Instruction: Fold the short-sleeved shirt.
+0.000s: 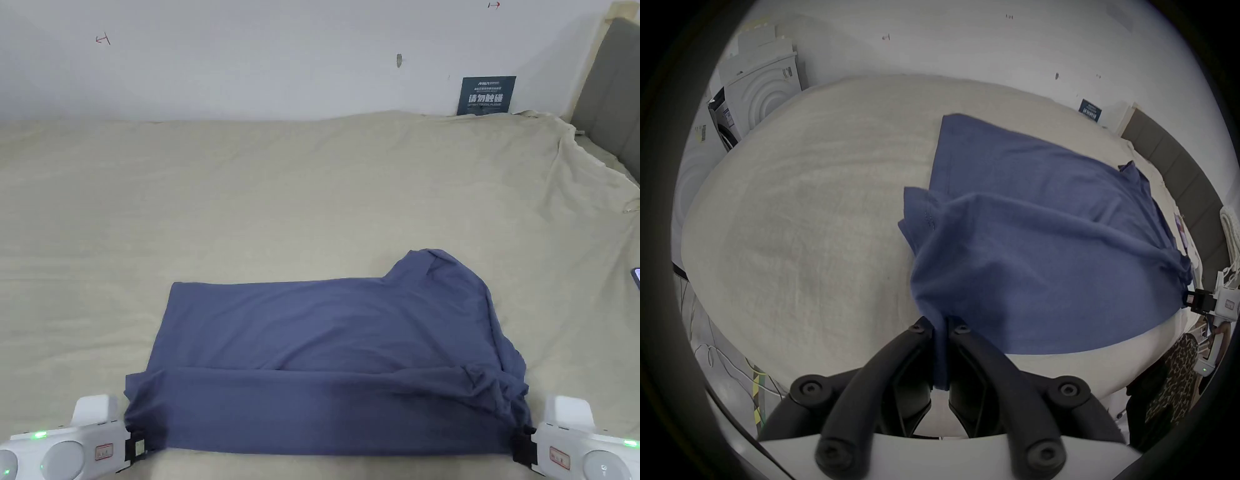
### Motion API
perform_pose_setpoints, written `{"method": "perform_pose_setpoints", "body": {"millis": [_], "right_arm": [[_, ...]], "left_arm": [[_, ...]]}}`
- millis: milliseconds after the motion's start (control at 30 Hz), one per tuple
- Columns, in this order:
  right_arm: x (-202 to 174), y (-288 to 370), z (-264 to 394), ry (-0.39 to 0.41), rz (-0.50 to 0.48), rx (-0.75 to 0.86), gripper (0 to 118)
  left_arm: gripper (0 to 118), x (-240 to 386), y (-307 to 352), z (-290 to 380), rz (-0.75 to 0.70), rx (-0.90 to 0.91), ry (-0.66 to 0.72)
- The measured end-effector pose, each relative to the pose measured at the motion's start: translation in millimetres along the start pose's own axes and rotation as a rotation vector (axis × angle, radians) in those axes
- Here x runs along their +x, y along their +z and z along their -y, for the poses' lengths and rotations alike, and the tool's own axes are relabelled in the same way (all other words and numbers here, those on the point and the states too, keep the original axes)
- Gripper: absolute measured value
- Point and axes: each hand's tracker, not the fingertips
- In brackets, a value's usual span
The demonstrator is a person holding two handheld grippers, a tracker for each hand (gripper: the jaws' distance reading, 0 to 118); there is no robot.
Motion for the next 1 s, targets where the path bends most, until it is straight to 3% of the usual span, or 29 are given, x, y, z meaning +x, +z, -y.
{"method": "perform_pose_setpoints", "body": {"millis": [167, 233, 300, 367, 567, 867, 933, 1000], "right_arm": [[-1.3, 8.3, -1.0, -0.023, 0.005, 0.012, 9], [-5.1, 19.1, -5.3, -0.013, 0.01, 0.016, 30], [-7.6, 33.8, -13.4, 0.012, 0.02, 0.072, 64], [-13.4, 56.2, -26.8, 0.019, 0.008, 0.148, 73], [-44.1, 128.7, -69.9, 0.047, -0.051, 0.413, 73], [-98.2, 179.3, -83.8, 0.157, -0.016, 0.683, 71], [-104.8, 180.7, -81.7, 0.162, 0.005, 0.71, 60], [-110.0, 182.6, -78.8, 0.162, 0.018, 0.739, 37]], "left_arm": [[6, -2.5, 3.1, -4.1, -0.006, 0.005, 0.057], [28, 0.3, 10.0, -7.0, -0.035, 0.001, 0.105], [62, 3.1, 21.0, -11.8, -0.03, 0.01, 0.109], [74, 6.5, 39.1, -19.8, 0.024, 0.096, 0.114], [75, 35.7, 108.1, -59.4, 0.038, 0.37, 0.079], [72, 83.2, 164.0, -71.3, 0.024, 0.719, 0.005], [57, 90.7, 167.5, -66.8, 0.024, 0.769, -0.021], [24, 96.1, 169.1, -62.4, 0.03, 0.819, -0.038]]}}
